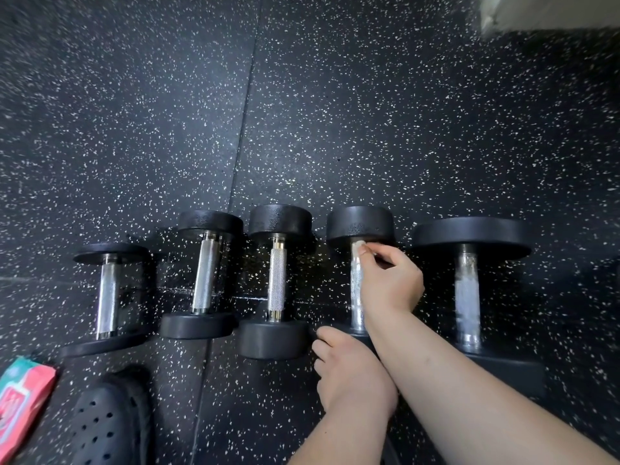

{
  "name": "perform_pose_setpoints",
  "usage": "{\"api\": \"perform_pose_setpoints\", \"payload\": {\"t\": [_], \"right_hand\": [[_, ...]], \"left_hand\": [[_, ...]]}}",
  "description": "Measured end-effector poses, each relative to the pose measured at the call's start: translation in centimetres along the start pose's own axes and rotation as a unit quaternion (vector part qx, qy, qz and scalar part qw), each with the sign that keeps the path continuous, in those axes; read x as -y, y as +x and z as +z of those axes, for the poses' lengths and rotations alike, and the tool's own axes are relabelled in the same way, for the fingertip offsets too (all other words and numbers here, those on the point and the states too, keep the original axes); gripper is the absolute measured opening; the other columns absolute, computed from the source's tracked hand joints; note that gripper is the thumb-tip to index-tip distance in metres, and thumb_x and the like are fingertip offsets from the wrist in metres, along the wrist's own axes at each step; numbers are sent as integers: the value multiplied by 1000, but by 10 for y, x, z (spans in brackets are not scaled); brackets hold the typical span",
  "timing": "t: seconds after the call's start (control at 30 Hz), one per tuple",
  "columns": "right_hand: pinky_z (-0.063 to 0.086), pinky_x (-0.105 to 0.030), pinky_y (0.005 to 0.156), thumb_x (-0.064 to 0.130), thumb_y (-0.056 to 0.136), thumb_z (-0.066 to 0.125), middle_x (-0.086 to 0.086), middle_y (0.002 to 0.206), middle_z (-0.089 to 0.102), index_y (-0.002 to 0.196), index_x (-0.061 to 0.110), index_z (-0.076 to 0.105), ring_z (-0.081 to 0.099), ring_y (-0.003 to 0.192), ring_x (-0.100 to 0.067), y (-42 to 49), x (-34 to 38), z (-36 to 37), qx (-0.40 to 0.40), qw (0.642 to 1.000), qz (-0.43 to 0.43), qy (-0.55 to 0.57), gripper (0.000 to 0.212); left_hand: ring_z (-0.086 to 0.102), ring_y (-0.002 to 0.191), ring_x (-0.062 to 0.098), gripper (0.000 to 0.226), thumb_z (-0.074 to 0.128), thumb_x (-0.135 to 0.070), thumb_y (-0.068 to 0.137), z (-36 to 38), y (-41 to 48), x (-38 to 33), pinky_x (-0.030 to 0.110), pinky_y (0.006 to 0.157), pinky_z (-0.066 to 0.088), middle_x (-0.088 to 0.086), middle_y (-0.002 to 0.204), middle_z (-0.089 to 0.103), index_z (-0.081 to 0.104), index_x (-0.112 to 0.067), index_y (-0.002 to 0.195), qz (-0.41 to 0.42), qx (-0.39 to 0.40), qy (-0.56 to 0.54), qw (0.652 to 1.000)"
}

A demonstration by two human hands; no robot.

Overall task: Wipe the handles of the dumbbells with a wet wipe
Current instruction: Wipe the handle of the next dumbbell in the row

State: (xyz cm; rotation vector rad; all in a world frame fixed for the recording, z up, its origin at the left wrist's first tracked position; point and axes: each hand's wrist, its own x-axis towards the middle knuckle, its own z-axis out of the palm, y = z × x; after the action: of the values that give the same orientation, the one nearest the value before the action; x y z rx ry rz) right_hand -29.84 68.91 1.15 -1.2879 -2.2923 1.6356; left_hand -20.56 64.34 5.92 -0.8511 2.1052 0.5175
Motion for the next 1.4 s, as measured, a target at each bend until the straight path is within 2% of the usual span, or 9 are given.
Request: {"api": "perform_pose_setpoints", "payload": {"t": [0.17,0.23,0.37,0.57,0.7,0.9,1.17,1.27,1.4], "right_hand": [[43,-21,68,38,87,84,16,99,66,83,37,78,63,90,-12,-3,2,4,23,990,-103,-95,7],[41,-17,67,41,87,83,17,100,67,83,37,78,63,91,-10,-3,3,4,16,992,-88,-91,8],[53,-28,78,57,84,81,18,89,73,84,38,78,66,90,-7,-3,1,1,3,1000,-10,-16,19],[41,-29,73,39,94,75,16,102,63,93,39,78,61,98,-15,-7,3,-1,29,986,-119,-112,3],[37,-27,76,33,98,68,18,116,67,108,41,79,57,102,-14,-10,-1,-7,40,978,-131,-155,16],[56,-36,78,46,90,76,21,88,74,95,39,75,67,92,-11,-1,-1,-9,10,988,-82,-127,9],[48,-29,73,47,96,69,19,84,72,98,35,78,66,86,-9,0,0,-8,17,993,-45,-109,15],[59,-34,82,40,97,69,17,86,76,102,32,80,72,87,-9,6,-3,-6,25,997,-11,-74,14],[51,-28,75,48,95,70,17,92,76,101,32,80,68,85,-6,-3,1,-10,33,991,-71,-111,19]], "left_hand": [[46,131,27,70,58,-31,95,0,-1,-1,40,100,44,6,145,34,18,-11,148,3,-1,-14,1000],[46,131,27,69,60,-31,94,-2,-1,0,40,101,45,6,145,34,19,-11,147,4,7,-13,1000],[47,131,27,77,67,-25,90,-5,1,1,39,101,46,5,144,34,18,-10,147,-2,21,1,1000],[47,130,27,72,64,-26,91,-4,-1,0,39,99,45,6,143,34,19,-11,146,5,20,0,1000],[47,130,27,78,64,-25,91,-6,0,2,39,99,45,6,146,34,16,-9,151,5,16,5,1000],[47,134,28,87,74,-43,92,-6,-2,2,42,102,46,7,146,35,18,-9,149,14,10,-1,1000],[48,133,28,86,75,-49,90,-7,-2,4,42,102,47,7,145,36,21,-11,144,20,3,-4,1000],[48,132,29,92,76,-58,86,-7,-2,4,42,101,47,6,144,36,23,-11,143,22,6,-9,1000],[48,133,29,92,74,-51,90,-5,-1,5,43,103,48,8,147,36,19,-8,149,22,-2,-5,1000]]}}
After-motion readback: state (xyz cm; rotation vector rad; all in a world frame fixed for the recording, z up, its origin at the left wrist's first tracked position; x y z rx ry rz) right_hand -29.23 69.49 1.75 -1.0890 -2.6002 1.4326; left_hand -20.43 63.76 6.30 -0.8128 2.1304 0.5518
